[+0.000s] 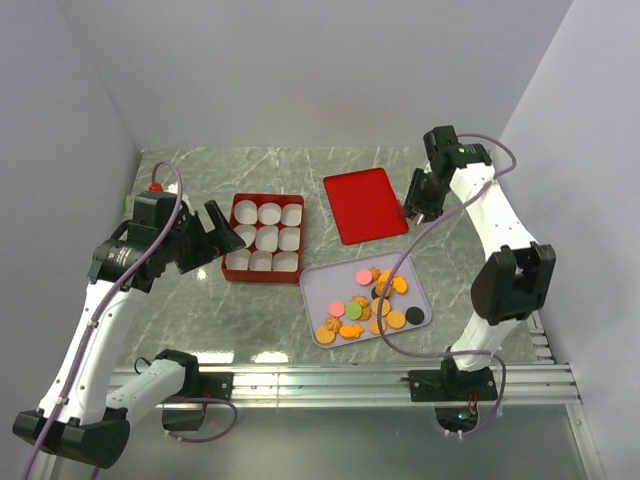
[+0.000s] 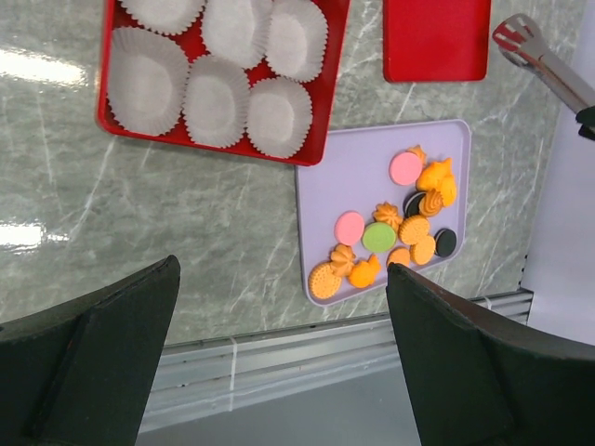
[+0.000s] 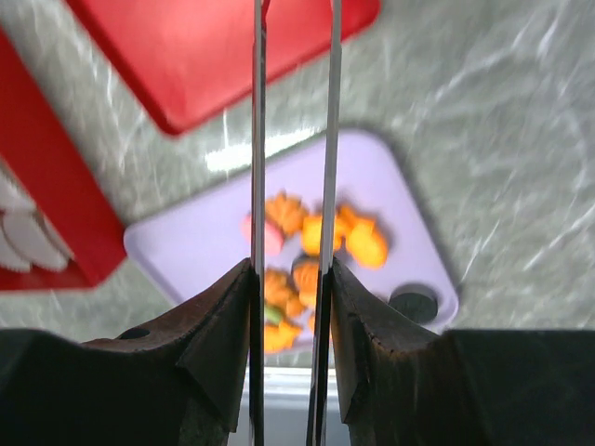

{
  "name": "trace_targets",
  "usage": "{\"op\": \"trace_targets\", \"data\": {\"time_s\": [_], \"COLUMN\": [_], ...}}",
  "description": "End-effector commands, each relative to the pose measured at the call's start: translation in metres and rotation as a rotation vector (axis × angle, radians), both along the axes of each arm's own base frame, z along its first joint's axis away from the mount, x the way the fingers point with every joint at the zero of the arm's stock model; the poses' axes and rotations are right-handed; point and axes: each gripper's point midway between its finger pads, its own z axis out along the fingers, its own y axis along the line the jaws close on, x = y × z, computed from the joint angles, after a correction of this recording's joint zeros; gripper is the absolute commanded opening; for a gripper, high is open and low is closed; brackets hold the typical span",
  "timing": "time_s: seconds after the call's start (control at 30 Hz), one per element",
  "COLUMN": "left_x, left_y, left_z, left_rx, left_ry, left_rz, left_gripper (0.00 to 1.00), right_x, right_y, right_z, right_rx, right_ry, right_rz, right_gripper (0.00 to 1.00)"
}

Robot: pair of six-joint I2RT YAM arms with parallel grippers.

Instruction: Pack the cookies

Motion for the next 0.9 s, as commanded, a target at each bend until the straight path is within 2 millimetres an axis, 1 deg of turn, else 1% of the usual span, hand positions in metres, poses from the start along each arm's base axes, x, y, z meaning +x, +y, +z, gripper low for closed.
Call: {"op": "trace_targets", "data": {"time_s": [0.0, 0.07, 0.1, 0.13, 0.17, 0.3, 0.33, 0.37, 0.4, 0.43, 0.47, 0.5, 0.53, 0.57, 0.63, 0.67, 0.7, 0.73, 0.77, 0.8, 0.83, 0.87], "left_x": [0.004, 0.006, 0.006, 0.007, 0.008, 0.01, 0.014, 0.012, 0.013, 0.016, 0.017, 0.016, 0.016, 0.02, 0.016, 0.014, 0.012, 0.004, 0.001, 0.001, 0.008, 0.007], "left_y": [-0.01, -0.011, -0.012, -0.013, -0.013, -0.012, -0.004, 0.002, 0.005, 0.017, 0.021, 0.022, 0.024, 0.041, 0.065, 0.082, 0.092, 0.101, 0.108, 0.106, 0.1, 0.098], "left_z": [0.015, 0.021, 0.023, 0.029, 0.029, 0.039, 0.046, 0.045, 0.053, 0.055, 0.056, 0.058, 0.065, 0.065, 0.065, 0.069, 0.069, 0.063, 0.065, 0.057, 0.058, 0.056], "left_rx": [-0.025, -0.016, -0.011, -0.013, -0.011, 0.011, 0.049, 0.08, 0.101, 0.151, 0.176, 0.192, 0.206, 0.285, 0.349, 0.392, 0.409, 0.39, 0.391, 0.385, 0.362, 0.344], "left_ry": [-0.064, -0.073, -0.077, -0.09, -0.089, -0.112, -0.141, -0.125, -0.144, -0.152, -0.154, -0.158, -0.176, -0.181, -0.159, -0.173, -0.174, -0.136, -0.153, -0.142, -0.172, -0.175], "left_rz": [-0.047, -0.049, -0.052, -0.056, -0.055, -0.058, -0.023, -0.001, 0.016, 0.068, 0.086, 0.085, 0.087, 0.159, 0.285, 0.372, 0.44, 0.534, 0.587, 0.579, 0.562, 0.551], "left_gripper": [0.99, 0.99, 0.99, 0.99, 0.99, 0.99, 0.99, 0.99, 0.99, 0.99, 0.99, 0.99, 0.99, 1.0, 0.99, 0.99, 0.99, 0.99, 0.99, 0.99, 0.99, 0.99], "right_x": [-0.026, -0.041, -0.05, -0.058, -0.066, -0.099, -0.106, -0.113, -0.121, -0.125, -0.132, -0.139, -0.144, -0.15, -0.162, -0.169, -0.175, -0.179, -0.185, -0.188, -0.192, -0.197], "right_y": [0.016, 0.028, 0.031, 0.035, 0.04, 0.045, 0.046, 0.046, 0.046, 0.046, 0.045, 0.044, 0.044, 0.042, 0.04, 0.039, 0.035, 0.034, 0.032, 0.032, 0.032, 0.03], "right_z": [0.028, 0.035, 0.042, 0.044, 0.048, 0.065, 0.067, 0.072, 0.071, 0.072, 0.076, 0.074, 0.075, 0.078, 0.076, 0.079, 0.076, 0.076, 0.08, 0.08, 0.081, 0.085], "right_rx": [0.053, 0.078, 0.091, 0.103, 0.108, 0.145, 0.155, 0.164, 0.167, 0.171, 0.176, 0.175, 0.174, 0.173, 0.167, 0.168, 0.146, 0.142, 0.15, 0.155, 0.163, 0.171], "right_ry": [-0.055, -0.055, -0.067, -0.061, -0.065, -0.099, -0.096, -0.112, -0.098, -0.099, -0.113, -0.094, -0.094, -0.101, -0.084, -0.096, -0.081, -0.081, -0.102, -0.107, -0.112, -0.13], "right_rz": [0.04, 0.077, 0.093, 0.105, 0.122, 0.138, 0.14, 0.143, 0.144, 0.146, 0.149, 0.143, 0.143, 0.14, 0.136, 0.142, 0.13, 0.131, 0.131, 0.129, 0.134, 0.134], "right_gripper": [0.43, 0.43, 0.43, 0.43, 0.43, 0.45, 0.45, 0.45, 0.45, 0.45, 0.45, 0.45, 0.45, 0.45, 0.45, 0.45, 0.45, 0.46, 0.47, 0.47, 0.48, 0.49]}}
